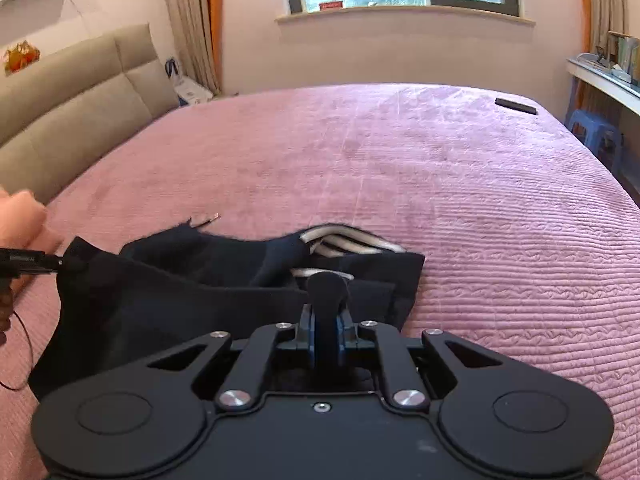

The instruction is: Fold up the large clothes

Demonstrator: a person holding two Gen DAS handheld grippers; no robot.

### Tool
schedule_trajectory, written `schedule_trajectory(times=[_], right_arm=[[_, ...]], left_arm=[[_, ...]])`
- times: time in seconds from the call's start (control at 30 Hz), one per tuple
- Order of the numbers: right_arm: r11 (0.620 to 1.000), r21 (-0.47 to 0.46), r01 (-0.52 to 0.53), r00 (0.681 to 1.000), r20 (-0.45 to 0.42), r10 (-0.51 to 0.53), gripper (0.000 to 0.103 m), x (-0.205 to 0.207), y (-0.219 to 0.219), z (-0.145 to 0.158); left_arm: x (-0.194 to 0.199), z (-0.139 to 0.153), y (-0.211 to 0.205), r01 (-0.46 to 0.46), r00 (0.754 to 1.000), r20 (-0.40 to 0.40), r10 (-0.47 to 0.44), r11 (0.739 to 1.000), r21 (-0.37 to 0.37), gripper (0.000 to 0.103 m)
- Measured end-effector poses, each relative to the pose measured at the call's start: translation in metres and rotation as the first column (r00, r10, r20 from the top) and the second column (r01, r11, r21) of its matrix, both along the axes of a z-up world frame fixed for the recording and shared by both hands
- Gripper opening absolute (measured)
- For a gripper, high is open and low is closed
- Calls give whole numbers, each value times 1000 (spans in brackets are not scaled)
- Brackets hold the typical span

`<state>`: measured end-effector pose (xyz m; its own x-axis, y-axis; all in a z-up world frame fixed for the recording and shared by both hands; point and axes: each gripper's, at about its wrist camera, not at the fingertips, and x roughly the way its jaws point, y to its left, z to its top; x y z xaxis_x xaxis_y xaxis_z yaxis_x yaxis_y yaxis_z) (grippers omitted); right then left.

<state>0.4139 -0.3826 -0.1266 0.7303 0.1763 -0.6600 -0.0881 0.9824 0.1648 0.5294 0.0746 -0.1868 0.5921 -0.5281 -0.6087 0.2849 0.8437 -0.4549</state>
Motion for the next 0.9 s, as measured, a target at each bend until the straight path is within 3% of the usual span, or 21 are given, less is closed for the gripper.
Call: schedule_trajectory(times=[0.07, 0.23, 0.33, 0.47, 0.53, 0.6, 0.67, 0.73, 0.9], right_arm=[[999, -31, 11, 999, -37, -12, 13, 8, 2, -16], [999, 20, 43, 994, -106, -41, 14, 23, -7, -48], [998, 46, 41, 991, -127, -35, 17, 27, -9, -54], [996, 88, 20, 985, -175, -4, 49, 41, -15, -63], [995, 101, -7, 985, -173, 25, 45, 45, -16, -68], [998, 66, 16, 982, -189, -3, 20, 48, -15, -72], [999, 53, 8, 990, -144, -1, 18, 38, -10, -62], [1000, -21, 5, 997, -75, -6, 16, 23, 0, -41], [988, -153, 18, 991, 136, 3, 15, 12, 20, 30]], left_arm=[[2, -9, 4, -14, 1000, -27, 14, 1000, -24, 11], [5, -17, 0, 27, 999, -25, -29, 997, -76, 12], [11, -22, -3, 34, 999, -27, -36, 996, -83, 20], [16, -30, -6, 44, 997, -55, -51, 993, -112, 47], [18, -34, -8, 54, 997, -54, -60, 993, -103, 46], [17, -35, -11, 51, 997, -50, -55, 995, -80, 10], [11, -29, -11, 37, 999, -19, -39, 997, -75, 10], [3, -14, -4, 15, 1000, 27, -12, 995, -102, 10], [-5, 39, 11, -20, 987, 152, 44, 987, -161, 10]])
